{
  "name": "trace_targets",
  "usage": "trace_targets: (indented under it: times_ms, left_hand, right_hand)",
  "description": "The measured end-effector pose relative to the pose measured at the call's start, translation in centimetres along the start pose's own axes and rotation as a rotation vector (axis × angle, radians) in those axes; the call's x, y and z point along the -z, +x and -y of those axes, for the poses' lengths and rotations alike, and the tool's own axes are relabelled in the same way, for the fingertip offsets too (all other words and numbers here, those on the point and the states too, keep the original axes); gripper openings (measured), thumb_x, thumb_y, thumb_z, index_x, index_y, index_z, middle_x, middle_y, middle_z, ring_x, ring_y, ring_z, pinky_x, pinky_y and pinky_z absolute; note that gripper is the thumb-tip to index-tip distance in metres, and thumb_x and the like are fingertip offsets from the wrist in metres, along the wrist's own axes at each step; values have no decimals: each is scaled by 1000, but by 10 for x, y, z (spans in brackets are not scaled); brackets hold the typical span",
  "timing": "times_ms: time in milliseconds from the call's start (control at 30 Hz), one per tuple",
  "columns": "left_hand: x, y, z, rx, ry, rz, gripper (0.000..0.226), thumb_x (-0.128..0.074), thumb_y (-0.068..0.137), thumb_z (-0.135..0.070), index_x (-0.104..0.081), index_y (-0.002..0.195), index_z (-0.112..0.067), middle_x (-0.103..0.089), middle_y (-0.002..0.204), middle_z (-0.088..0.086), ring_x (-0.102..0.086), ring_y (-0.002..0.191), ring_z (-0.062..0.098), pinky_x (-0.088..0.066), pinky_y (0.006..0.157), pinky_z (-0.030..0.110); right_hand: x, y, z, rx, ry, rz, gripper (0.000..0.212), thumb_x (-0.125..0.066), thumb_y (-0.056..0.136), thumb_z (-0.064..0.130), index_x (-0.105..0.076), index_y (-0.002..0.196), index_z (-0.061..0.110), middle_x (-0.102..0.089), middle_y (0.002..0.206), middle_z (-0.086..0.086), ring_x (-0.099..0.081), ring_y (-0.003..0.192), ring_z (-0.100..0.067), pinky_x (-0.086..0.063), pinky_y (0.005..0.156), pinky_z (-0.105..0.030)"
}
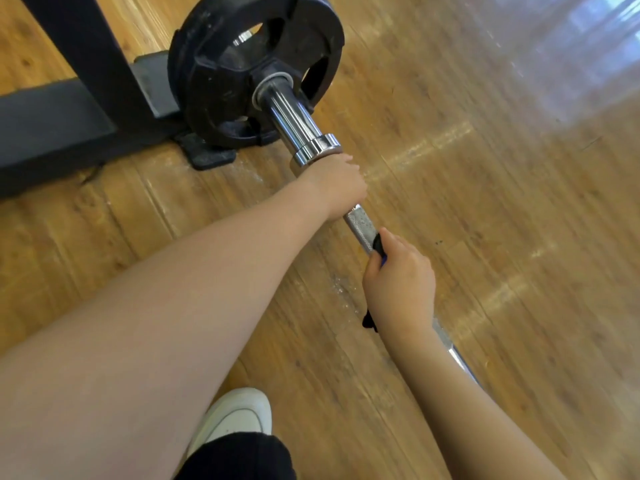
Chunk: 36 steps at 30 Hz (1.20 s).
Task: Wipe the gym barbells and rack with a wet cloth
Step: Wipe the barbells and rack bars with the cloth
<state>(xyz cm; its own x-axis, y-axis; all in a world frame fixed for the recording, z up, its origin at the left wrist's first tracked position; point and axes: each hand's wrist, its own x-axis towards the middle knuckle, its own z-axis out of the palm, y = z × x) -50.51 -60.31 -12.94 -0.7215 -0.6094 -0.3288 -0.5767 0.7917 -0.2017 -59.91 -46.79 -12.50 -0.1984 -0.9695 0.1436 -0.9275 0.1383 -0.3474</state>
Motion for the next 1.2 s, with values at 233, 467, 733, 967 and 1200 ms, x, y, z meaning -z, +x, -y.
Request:
trace_targets:
  times_ms: [233,467,733,967,1200]
  left_hand:
    - [-2,-11,-5,77,-87,-152,40,-38,96,-8,-46,135,-11,-45,144,5,-25,142,21,-6,117,35]
    - [-12,-20,-15,164,-96,-228,50,-35,99,-5,-23,147,-7,-23,155,11,-12,145,26,-2,117,36]
    - [0,-6,-5,14,-36,-78,37,-45,94,-11,-52,131,-16,-46,143,1,-28,140,17,-9,116,32]
    - [-2,-10,-6,25,-42,-92,46,-45,96,-9,-39,141,-13,-37,150,3,-21,143,19,-7,117,33]
    - [-24,-22,-10,133,63,-310,56,-21,86,-6,-51,133,-5,-58,130,11,-50,126,26,-33,109,37]
  right_hand:
    - [-24,15,16,18,74,-27,29,-56,82,-1,-65,109,0,-68,106,-11,-61,95,-32,-40,65,-32]
    - [2,-34,-26,-23,-7,-46,36,-70,76,-4,-66,112,-4,-69,108,-15,-67,97,-32,-51,80,-38]
    - [-17,16,13,41,85,-77,18,-57,74,-2,-64,91,2,-67,87,-8,-61,77,-31,-31,58,-24]
    - [-6,-23,-20,77,-61,-73,49,-75,61,-14,-67,109,-6,-70,103,-17,-69,86,-31,-55,67,-34]
    - [-4,-14,-7,-8,29,-107,33,-58,74,2,-70,104,-4,-71,103,-15,-69,92,-31,-54,74,-37]
